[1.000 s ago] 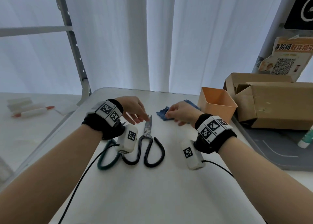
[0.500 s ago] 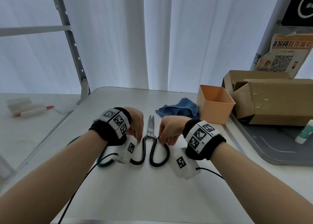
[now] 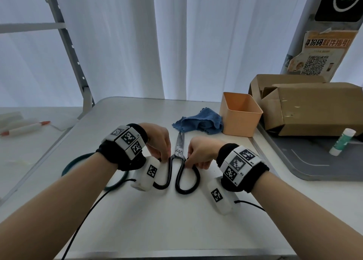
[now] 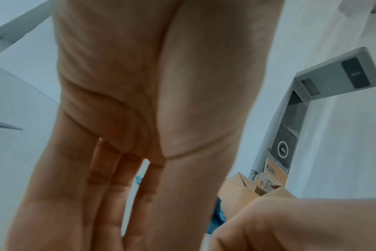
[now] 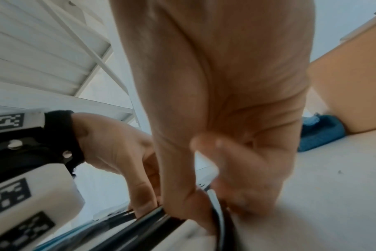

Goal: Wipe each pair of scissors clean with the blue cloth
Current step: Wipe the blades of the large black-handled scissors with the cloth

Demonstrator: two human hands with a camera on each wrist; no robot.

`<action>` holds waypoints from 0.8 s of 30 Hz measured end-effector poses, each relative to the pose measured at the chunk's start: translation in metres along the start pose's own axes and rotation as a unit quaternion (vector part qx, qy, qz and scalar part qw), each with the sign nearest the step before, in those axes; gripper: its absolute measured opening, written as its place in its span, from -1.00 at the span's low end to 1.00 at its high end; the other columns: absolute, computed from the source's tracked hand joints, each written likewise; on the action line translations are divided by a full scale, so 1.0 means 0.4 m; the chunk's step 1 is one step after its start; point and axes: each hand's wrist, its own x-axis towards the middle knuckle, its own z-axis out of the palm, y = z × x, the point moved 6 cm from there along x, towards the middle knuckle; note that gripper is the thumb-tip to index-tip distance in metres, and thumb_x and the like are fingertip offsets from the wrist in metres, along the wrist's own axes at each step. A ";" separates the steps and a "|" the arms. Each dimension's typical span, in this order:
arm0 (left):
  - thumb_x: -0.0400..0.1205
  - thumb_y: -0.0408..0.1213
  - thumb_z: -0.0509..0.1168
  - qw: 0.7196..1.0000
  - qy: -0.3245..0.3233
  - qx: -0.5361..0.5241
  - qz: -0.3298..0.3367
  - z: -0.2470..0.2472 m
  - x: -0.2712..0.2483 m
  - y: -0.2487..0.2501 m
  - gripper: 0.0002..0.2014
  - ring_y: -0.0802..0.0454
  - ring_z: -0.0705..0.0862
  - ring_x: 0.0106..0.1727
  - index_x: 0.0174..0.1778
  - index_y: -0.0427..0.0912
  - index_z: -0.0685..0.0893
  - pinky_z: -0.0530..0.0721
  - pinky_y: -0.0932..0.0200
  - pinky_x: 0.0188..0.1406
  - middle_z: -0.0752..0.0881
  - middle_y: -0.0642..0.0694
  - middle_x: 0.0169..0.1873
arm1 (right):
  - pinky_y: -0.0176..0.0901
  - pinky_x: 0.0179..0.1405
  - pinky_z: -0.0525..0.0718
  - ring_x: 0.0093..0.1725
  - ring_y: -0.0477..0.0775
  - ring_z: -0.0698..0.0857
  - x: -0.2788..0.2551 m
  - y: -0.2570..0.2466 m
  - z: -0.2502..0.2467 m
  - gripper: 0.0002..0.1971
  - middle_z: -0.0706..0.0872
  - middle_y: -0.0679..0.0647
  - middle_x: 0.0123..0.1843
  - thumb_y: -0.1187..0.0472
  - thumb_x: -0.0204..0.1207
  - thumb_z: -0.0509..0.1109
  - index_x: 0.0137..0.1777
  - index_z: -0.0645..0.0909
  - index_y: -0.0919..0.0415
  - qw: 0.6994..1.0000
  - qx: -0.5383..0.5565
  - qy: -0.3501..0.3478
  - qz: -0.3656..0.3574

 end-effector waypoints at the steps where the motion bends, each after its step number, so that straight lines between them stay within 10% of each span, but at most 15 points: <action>1: 0.48 -0.45 0.54 1.000 0.001 -0.009 0.007 0.002 -0.001 0.001 -0.88 0.08 0.78 -0.23 -0.17 -0.17 0.80 0.81 0.17 0.00 0.80 -0.08 -0.27 | -0.13 -0.34 0.71 -0.53 0.04 0.61 0.000 -0.001 -0.001 -0.84 0.67 0.14 -0.44 0.26 0.48 0.54 -0.09 0.65 0.34 1.000 -0.008 0.009 -0.002; 9: 0.46 -0.57 0.51 1.000 -0.006 -0.008 0.019 -0.002 -0.007 -0.004 -0.83 0.06 0.76 -0.26 -0.17 -0.21 0.79 0.82 0.09 -0.02 0.78 -0.09 -0.36 | -0.27 -0.57 0.71 -0.59 -0.03 0.68 -0.028 0.010 -0.018 -0.77 0.73 0.20 -0.31 0.48 0.49 0.48 0.13 0.66 0.36 1.000 0.015 -0.009 -0.009; 24: 0.34 -0.37 0.69 1.000 -0.014 0.001 -0.020 0.000 -0.005 -0.009 -0.77 0.00 0.81 -0.21 -0.18 -0.26 0.80 0.84 0.12 -0.09 0.84 -0.16 -0.27 | -0.33 -0.52 0.65 -0.42 -0.04 0.71 -0.064 0.050 -0.061 -0.71 0.74 0.12 -0.22 0.11 0.54 0.54 0.10 0.67 0.30 1.000 0.005 -0.006 -0.021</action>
